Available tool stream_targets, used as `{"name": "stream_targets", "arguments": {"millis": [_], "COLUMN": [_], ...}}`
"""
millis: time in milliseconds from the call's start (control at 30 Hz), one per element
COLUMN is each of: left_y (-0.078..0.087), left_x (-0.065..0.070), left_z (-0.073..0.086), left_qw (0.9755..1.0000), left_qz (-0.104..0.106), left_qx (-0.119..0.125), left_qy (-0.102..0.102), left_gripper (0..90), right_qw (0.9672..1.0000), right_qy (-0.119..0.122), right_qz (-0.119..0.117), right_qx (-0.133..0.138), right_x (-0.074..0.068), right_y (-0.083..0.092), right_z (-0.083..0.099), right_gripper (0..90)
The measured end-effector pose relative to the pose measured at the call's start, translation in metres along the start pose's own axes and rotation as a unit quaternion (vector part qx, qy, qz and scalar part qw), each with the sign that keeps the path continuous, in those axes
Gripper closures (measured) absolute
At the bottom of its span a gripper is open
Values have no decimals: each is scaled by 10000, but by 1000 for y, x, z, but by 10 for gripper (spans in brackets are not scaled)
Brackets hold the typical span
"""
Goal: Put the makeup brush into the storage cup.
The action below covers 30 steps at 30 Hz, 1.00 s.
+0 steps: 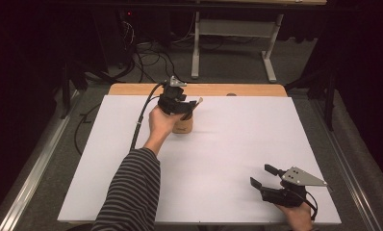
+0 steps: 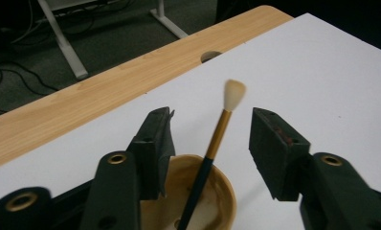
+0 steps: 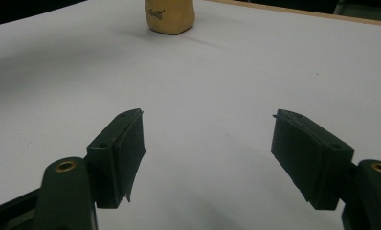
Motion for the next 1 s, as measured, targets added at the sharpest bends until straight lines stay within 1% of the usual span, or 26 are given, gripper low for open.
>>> {"name": "stream_targets", "arguments": {"millis": [33, 67, 200, 333, 567, 633, 733, 767, 1000], "left_y": [2, 3, 5, 9, 15, 17, 19, 21, 27], "left_x": [1, 1, 3, 5, 8, 7, 7, 6, 6], "left_z": [0, 0, -1, -2, -1, 0, 1, 2, 6], "left_qw": [10000, 9999, 9998, 9996, 9993, 9989, 9988, 9989, 9985], "left_qz": [88, 125, 175, 280, 326, 353, 364, 360, 428], "left_qx": [-1, -1, 45, 92, 190, 273, 294, 281, 344], "left_qy": [16, 14, 9, 40, 53, 110, 120, 67, 87], "left_gripper": [468, 455, 420, 392, 370, 367, 364, 360, 349], "right_qw": [10000, 10000, 10000, 10000, 10000, 10000, 10000, 10000, 10000], "right_qy": [2, -9, 13, 9, 19, 18, 16, 18, 21], "right_qz": [11, 18, 21, 25, 24, 27, 31, 32, 27], "right_qx": [-19, -28, -41, -51, -50, -51, -50, -50, -39], "right_x": [0, 0, -1, -1, -1, -1, -1, -1, 0], "right_y": [0, 0, -1, -1, -1, -1, -1, -1, -1], "right_z": [0, 0, 0, 0, 0, 0, 0, 0, 0], "right_gripper": [288, 288, 288, 288, 288, 288, 288, 288, 288]}}
Point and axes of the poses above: each handheld gripper's, and its own axes: y roughly backward along the jaws, z roughly out of its underside, x roughly to its right, the point moved 1 cm from there along -y, roughly forward along the jaws, and after that the axes turned 3 degrees about -x, right-handed, at the moved point
